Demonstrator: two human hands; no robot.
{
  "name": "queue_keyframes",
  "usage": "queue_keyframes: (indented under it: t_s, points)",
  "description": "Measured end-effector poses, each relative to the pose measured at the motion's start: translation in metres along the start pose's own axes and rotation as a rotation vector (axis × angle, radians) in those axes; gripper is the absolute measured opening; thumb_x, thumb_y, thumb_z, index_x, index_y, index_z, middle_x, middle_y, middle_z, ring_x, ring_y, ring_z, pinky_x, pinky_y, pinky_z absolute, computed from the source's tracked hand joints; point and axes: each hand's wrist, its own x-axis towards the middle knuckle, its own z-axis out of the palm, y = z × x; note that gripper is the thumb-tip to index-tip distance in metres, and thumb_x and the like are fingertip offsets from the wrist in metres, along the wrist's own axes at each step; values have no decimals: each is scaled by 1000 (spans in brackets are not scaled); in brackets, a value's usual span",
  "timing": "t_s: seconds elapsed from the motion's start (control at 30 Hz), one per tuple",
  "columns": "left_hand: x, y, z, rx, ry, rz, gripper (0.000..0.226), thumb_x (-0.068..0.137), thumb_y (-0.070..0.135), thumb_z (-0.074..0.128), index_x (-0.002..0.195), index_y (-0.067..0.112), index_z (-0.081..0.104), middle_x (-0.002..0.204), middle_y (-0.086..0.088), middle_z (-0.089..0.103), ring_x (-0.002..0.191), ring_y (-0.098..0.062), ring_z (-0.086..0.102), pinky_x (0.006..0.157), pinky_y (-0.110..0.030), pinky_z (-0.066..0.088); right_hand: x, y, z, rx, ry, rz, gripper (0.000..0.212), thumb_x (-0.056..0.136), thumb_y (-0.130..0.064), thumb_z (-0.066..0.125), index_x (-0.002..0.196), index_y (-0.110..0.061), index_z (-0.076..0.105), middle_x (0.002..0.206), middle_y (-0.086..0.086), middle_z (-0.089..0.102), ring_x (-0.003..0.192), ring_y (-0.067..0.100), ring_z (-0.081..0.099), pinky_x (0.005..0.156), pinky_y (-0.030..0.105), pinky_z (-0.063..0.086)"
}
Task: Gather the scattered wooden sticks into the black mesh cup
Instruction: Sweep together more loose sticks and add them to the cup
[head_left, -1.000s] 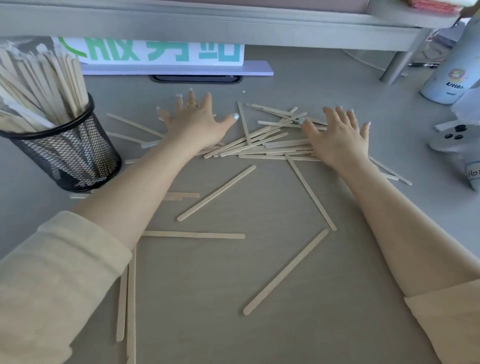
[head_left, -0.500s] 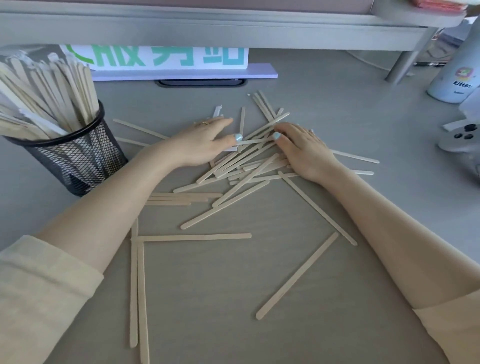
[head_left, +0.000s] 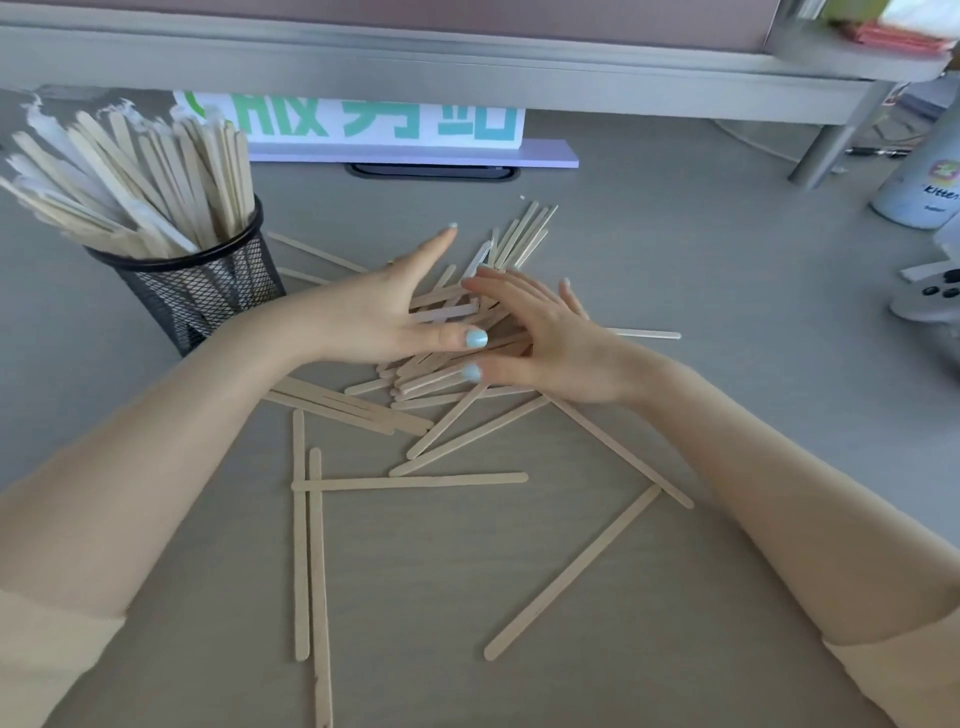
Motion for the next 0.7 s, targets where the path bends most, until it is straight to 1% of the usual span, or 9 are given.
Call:
queue_keyframes:
  t_s: [0.03,0.1,0.13,0.23,0.33,0.43,0.53,0.6,0.7]
  points:
    - [-8,-1,-1,52,-46,-45,112,58,83,43,140,42,-20,158,8,4,144,-10,14,111,-28,21,-3,2,-3,-75,-85,-7,88,73,-65,56,144,-36,12,157,-12,4,143,7,-8,115,47,-14]
    - [-25,-3,1,139,-136,-122,117,55,85,42,138,42,-27,157,-5,16,142,-23,21,108,-32,27,-8,3,-3,-191,-188,-28,103,65,-71,59,144,-39,2,156,-16,-6,142,6,-17,112,46,-20]
    - [-32,-3,4,179,-163,-134,120,50,89,39,137,41,-29,157,-9,14,143,-25,16,111,-34,24,-9,2,-1,-234,-202,-43,107,62,-72,60,144,-38,0,156,-16,-7,142,7,-17,113,46,-19]
    - [-42,-3,12,311,-184,-145,122,46,92,35,132,42,-36,157,1,-14,145,-17,-9,119,-37,5,-4,-2,6,-271,-163,-74,108,62,-72,60,145,-36,0,156,-14,-4,143,10,-14,114,46,-16]
    - [-44,2,19,316,-149,-152,115,63,77,48,135,40,-33,158,3,-9,145,-16,-6,117,-35,8,4,-7,9,-254,-97,-75,102,67,-69,58,145,-31,6,157,-10,5,144,12,-7,116,47,-11]
    - [-40,6,24,208,-35,-100,98,81,56,53,141,39,-23,157,-3,15,142,-19,17,108,-32,26,12,-6,10,-260,1,-84,88,72,-65,56,144,-27,20,151,-6,24,143,15,12,116,47,-3]
    - [-36,2,25,170,143,-56,80,90,37,50,145,38,-8,149,-5,34,127,-23,42,94,-32,38,19,-7,10,-270,71,-124,70,76,-60,57,135,-26,39,136,-3,41,128,20,35,113,41,14]
    - [-36,-3,24,157,227,-27,75,91,29,51,146,39,0,149,0,36,119,-22,48,85,-28,37,22,-9,10,-277,79,-170,62,78,-57,57,130,-25,48,126,0,47,118,23,43,108,37,25]
    - [-39,-12,27,91,293,10,72,89,21,55,145,37,12,145,1,41,126,-18,45,94,-25,35,27,-13,10,-281,50,-202,50,82,-48,59,123,-21,52,119,2,50,111,22,45,101,35,33]
